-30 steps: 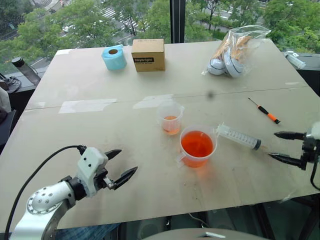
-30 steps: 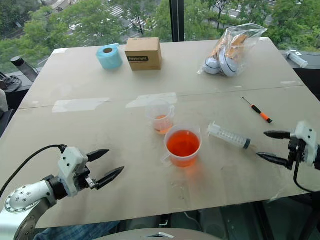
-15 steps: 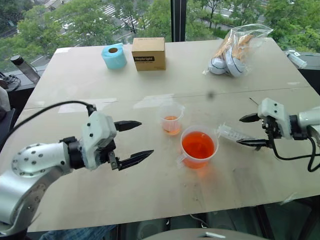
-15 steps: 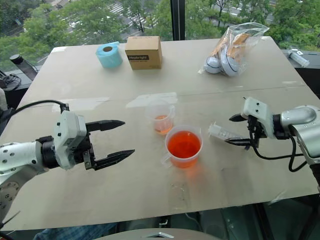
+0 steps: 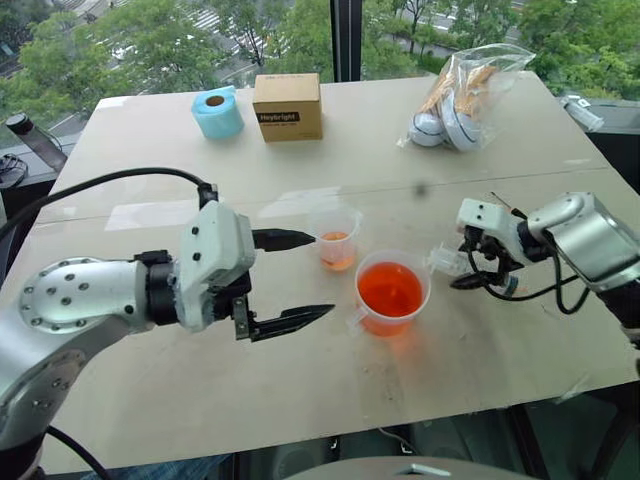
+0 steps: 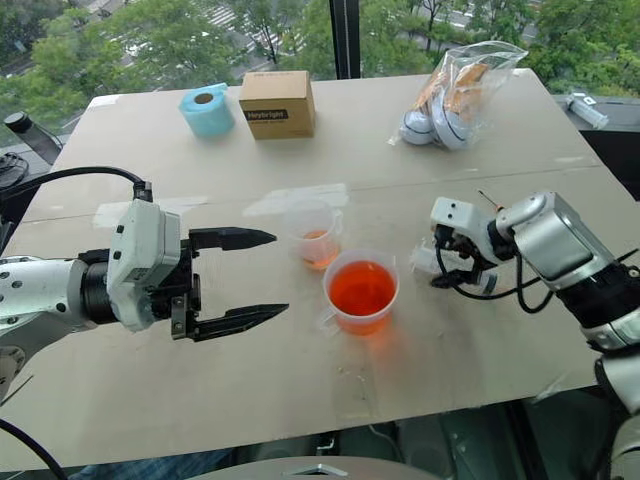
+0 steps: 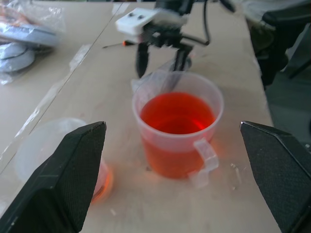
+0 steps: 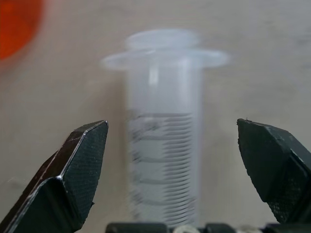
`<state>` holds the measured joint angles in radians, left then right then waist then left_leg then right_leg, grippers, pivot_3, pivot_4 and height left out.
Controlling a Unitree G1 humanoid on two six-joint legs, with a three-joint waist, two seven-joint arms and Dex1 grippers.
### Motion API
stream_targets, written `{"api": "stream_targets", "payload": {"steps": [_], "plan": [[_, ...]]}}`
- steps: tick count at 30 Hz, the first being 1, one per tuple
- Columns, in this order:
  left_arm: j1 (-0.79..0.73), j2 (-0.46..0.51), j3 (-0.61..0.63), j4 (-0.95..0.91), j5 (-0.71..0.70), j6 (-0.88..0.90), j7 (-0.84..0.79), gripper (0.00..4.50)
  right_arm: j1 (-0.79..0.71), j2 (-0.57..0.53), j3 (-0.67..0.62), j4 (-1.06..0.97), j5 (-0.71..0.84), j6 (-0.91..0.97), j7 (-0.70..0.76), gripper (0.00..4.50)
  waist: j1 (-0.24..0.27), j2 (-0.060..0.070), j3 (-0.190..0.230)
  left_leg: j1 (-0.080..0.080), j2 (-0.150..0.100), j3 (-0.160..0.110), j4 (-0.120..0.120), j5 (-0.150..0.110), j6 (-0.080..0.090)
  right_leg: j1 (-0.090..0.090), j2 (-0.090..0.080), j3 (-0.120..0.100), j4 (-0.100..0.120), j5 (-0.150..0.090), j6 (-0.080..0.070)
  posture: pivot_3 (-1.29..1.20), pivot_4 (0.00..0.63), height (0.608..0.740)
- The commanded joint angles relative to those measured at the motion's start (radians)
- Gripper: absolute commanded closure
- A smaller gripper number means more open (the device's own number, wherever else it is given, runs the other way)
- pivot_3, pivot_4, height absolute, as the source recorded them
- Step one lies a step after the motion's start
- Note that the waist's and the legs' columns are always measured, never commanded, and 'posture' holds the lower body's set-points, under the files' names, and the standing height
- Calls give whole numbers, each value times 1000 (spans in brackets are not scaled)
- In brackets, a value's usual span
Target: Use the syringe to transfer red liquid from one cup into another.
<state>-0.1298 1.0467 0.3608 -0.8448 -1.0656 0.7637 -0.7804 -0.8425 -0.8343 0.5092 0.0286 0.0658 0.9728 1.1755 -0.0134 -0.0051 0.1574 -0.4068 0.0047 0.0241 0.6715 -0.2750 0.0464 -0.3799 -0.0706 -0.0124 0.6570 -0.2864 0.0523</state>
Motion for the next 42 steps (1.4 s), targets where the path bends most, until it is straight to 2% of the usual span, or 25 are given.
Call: {"api": "stream_targets", "payload": {"steps": [1, 2, 4, 7, 9, 15, 19, 22, 25, 29, 33, 37, 39, 42], "plan": [[3, 16, 17, -31, -39, -3, -3, 0, -42, 9, 11, -10, -12, 33, 4, 27, 3, 0, 0, 0, 0, 0, 0, 0, 0, 0, 0, 0, 0, 0, 0, 0, 150, 740], [6, 18, 18, -32, -43, -4, -6, 0, -48, 11, 16, -12, -11, 41, 8, 409, 3, 0, 0, -1, 0, -1, 0, 0, 0, 0, 0, -1, -1, 0, 0, 0, 150, 740], [8, 20, 19, -32, -53, -6, -3, 0, -55, 10, 30, -16, -10, 49, 21, 872, 3, 0, 0, -2, 0, -1, 0, 0, 0, -1, 0, -1, -1, 0, 0, 0, 150, 740], [6, 24, 19, -31, -56, -10, 1, 0, -57, 2, 46, -24, -11, 50, 36, 2404, 2, 0, 0, -2, -1, -1, 1, 0, 0, -1, 0, -2, -1, 0, 0, 0, 150, 740], [1, 25, 21, -30, -65, -10, 6, 0, -51, -3, 52, -34, -11, 51, 44, 3069, 2, 0, 0, -2, -1, -1, 1, 0, 0, -1, 0, -1, -1, 0, 0, 0, 150, 740], [-5, 25, 26, -11, -66, -14, 12, 0, -37, -32, 9, -77, 15, 62, 59, 3082, 3, 0, 0, -2, -1, -1, 1, 0, 0, -1, 1, -2, 0, 0, 0, 0, 150, 740], [-25, 12, 48, 41, -79, -17, 36, 0, -77, -62, -103, -75, 71, 85, 55, 3082, 2, 0, 1, -2, -1, -1, 1, 0, 0, -1, 1, -2, 0, 0, 0, 0, 150, 740], [-70, 8, 45, 98, -71, -18, 60, 0, -153, -58, -263, -78, 206, 208, 86, 3082, 2, 1, 2, -2, -1, -1, 1, 0, 0, -1, 1, -2, 1, 0, 0, 0, 150, 740], [-155, 5, 5, 154, -59, -14, 85, 0, -229, 47, -524, -45, 363, 272, 32, 3082, 0, 0, 2, -2, -1, -2, 1, 0, 0, -1, 2, -1, 2, 0, 0, 0, 150, 740], [-280, -12, -8, 235, -115, -7, 89, 0, -217, 231, -844, -157, 556, 327, -98, 3082, 2, -2, 1, -3, 0, -2, 0, 0, 0, -1, 2, -2, 2, 0, 0, 0, 150, 740], [-407, -45, -26, 306, -162, 5, 114, 0, -190, 439, -1068, -316, 782, 342, -264, 3082, 4, -2, 2, -6, -1, -4, 3, 0, 0, -2, 2, -5, 5, 0, 1, 0, 150, 740], [-494, -65, -28, 350, -224, 31, 132, 0, -143, 559, -1141, -407, 978, 315, -404, 3082, 3, -2, 2, -7, -1, -4, 3, 0, 0, -3, 3, -5, 6, 1, 1, 0, 150, 740], [-559, -75, -46, 383, -250, 38, 107, 0, -26, 636, -1112, -510, 1033, 261, -456, 3082, 0, -5, -1, -7, -2, -4, 3, 1, -1, -3, 5, -5, 6, 0, 1, 0, 150, 740], [-591, -82, -84, 393, -224, 42, 40, 0, 140, 653, -1013, -597, 1015, 174, -462, 3082, -2, -3, 0, -6, 0, -5, 3, 2, -2, -3, 8, -5, 6, 0, 1, 0, 150, 740]]}}
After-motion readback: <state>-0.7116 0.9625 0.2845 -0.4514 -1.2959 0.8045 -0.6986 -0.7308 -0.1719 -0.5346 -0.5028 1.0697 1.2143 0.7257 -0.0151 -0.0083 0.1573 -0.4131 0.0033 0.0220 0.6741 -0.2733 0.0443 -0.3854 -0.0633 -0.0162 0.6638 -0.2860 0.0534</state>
